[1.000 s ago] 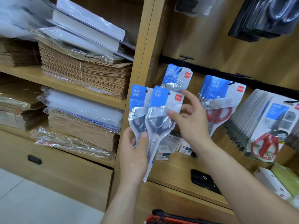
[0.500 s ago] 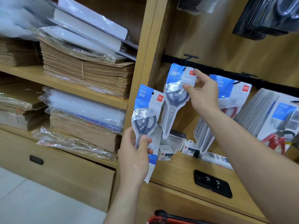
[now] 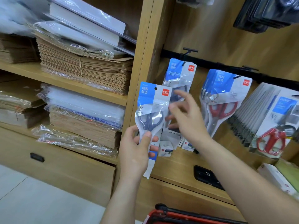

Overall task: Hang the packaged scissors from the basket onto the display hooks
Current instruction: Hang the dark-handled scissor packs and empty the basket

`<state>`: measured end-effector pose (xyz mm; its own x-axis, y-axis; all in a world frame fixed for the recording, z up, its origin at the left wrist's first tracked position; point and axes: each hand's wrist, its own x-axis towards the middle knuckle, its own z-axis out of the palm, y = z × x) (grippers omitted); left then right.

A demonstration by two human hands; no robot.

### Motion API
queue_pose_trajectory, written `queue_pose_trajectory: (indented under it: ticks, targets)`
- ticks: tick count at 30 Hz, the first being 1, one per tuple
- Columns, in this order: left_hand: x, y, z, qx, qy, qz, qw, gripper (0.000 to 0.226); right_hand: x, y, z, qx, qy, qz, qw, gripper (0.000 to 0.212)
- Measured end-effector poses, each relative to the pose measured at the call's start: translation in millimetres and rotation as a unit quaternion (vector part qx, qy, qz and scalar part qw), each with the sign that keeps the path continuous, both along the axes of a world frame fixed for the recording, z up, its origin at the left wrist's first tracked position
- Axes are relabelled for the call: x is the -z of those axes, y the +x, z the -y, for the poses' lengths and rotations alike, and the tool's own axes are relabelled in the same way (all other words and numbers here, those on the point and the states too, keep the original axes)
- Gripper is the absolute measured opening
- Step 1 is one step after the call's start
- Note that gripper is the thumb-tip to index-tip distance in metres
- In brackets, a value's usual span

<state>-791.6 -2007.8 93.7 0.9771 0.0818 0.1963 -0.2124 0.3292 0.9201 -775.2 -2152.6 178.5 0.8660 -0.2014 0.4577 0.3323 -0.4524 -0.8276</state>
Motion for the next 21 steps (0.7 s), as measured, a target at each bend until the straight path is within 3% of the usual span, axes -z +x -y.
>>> queue_pose_trajectory:
  ticks: [2, 5, 10, 14, 21]
  targets:
    - [-0.7, -1.4, 1.3, 0.006, -0.002, 0.002, 1.000, 0.012, 12.5, -11.6, -7.0, -0.048, 0.003, -0.019, 0.999, 0.059]
    - [-3.8, -4.3, 1.3, 0.027, 0.011, 0.021, 0.999, 0.010, 17.9, -18.1, -12.2, -0.030, 0.014, 0.005, 0.999, 0.078]
    - [-7.9, -3.9, -1.4, 0.050, 0.022, 0.033, 0.998, 0.012, 16.0, -16.6, -18.1, -0.044, 0.002, 0.000, 0.999, 0.066]
    - [-8.8, -0.3, -10.7, 0.071, 0.045, 0.031, 0.996, 0.015, -2.5, -12.6, -12.2, -0.029, 0.031, 0.000, 0.999, 0.071]
    - [12.0, 15.3, -34.4, -0.034, 0.179, 0.016, 0.983, 0.015, -47.4, 12.3, 16.2, 0.061, -0.007, 0.071, 0.996, 0.069]
